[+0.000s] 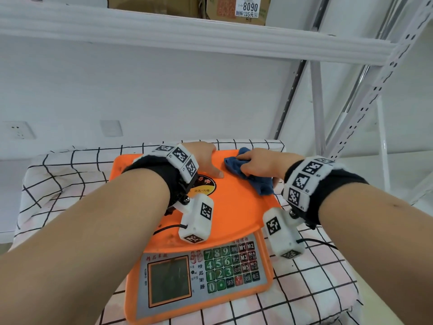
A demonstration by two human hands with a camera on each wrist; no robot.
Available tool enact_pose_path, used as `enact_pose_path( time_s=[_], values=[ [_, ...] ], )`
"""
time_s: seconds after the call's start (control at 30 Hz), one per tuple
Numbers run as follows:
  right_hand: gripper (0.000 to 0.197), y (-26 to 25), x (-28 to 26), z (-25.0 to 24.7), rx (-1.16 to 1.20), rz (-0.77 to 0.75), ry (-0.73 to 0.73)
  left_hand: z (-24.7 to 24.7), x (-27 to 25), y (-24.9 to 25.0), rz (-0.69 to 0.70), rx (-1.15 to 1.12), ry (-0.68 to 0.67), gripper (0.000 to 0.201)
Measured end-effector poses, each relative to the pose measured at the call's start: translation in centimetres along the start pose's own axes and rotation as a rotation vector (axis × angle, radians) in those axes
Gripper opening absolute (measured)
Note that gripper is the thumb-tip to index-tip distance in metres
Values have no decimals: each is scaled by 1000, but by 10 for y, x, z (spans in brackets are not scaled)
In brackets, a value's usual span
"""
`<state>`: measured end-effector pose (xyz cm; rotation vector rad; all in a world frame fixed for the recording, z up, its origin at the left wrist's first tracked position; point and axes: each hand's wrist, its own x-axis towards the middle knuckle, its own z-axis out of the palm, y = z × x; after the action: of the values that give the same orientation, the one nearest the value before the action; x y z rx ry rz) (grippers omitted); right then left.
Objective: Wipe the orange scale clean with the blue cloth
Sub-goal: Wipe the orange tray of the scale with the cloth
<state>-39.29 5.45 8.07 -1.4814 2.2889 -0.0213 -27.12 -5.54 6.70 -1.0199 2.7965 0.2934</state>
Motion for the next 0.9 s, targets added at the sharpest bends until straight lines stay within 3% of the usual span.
enact_pose_path(
  time_s=[0.2,0.33,0.4,0.47,0.57,0.63,0.77,0.9],
  values=[
    [24,7,-6,3,145,6,25,-1,-2,1,-3,3,-4,72],
    [31,11,-12,5,232,62,-47,-2,-2,0,11,3,-4,69],
    [44,13,-14,7,171,75,-97,-2,-2,-1,14,-5,-4,65],
    [58,16,-14,12,-22,29,-9,-1,-1,-2,23,-10,-1,61],
    [41,13,-18,17,-217,-39,166,1,0,-2,33,-12,9,57],
    [28,6,-15,14,-326,-27,74,1,0,-2,33,-11,7,56],
    [37,-4,11,2,-344,86,-94,0,-1,-1,9,-16,3,66],
    [42,-4,32,2,-184,66,-24,-1,-1,0,4,-16,3,68]
  ],
)
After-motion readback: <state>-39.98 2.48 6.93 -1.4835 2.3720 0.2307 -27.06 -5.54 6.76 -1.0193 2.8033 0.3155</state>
